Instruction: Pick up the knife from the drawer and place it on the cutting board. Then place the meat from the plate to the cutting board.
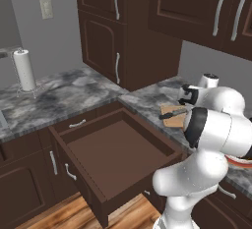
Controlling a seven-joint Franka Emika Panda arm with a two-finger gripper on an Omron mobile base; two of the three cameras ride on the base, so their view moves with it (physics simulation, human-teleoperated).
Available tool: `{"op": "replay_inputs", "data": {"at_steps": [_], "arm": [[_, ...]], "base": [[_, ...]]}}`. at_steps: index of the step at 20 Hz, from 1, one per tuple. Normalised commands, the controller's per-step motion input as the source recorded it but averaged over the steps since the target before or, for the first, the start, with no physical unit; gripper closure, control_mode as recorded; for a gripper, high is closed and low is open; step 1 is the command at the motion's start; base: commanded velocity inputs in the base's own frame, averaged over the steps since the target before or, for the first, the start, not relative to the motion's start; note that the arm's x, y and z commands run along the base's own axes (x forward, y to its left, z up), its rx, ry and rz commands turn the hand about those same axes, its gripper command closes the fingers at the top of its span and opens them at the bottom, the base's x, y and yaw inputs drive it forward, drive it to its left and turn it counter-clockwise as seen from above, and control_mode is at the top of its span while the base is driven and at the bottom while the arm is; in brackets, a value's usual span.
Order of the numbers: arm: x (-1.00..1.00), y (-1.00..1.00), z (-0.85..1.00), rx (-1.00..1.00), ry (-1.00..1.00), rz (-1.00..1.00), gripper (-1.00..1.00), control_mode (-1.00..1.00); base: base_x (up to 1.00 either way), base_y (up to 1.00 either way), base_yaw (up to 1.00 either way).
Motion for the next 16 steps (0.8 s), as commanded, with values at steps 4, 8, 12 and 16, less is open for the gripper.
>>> {"op": "replay_inputs", "data": {"at_steps": [4,8,12,16], "arm": [[-0.45,-0.47,0.00,0.00,0.02,0.05,-1.00,-1.00],[-0.44,-0.42,0.00,0.00,0.04,0.08,-1.00,-1.00],[-0.46,-0.31,-0.05,0.00,0.04,0.09,-1.00,-1.00],[-0.45,-0.19,-0.16,0.00,0.06,0.09,-1.00,-1.00]], "base": [[0.00,0.00,0.00],[0.00,0.00,0.00],[0.00,0.00,0.00],[0.00,0.00,0.00]]}}
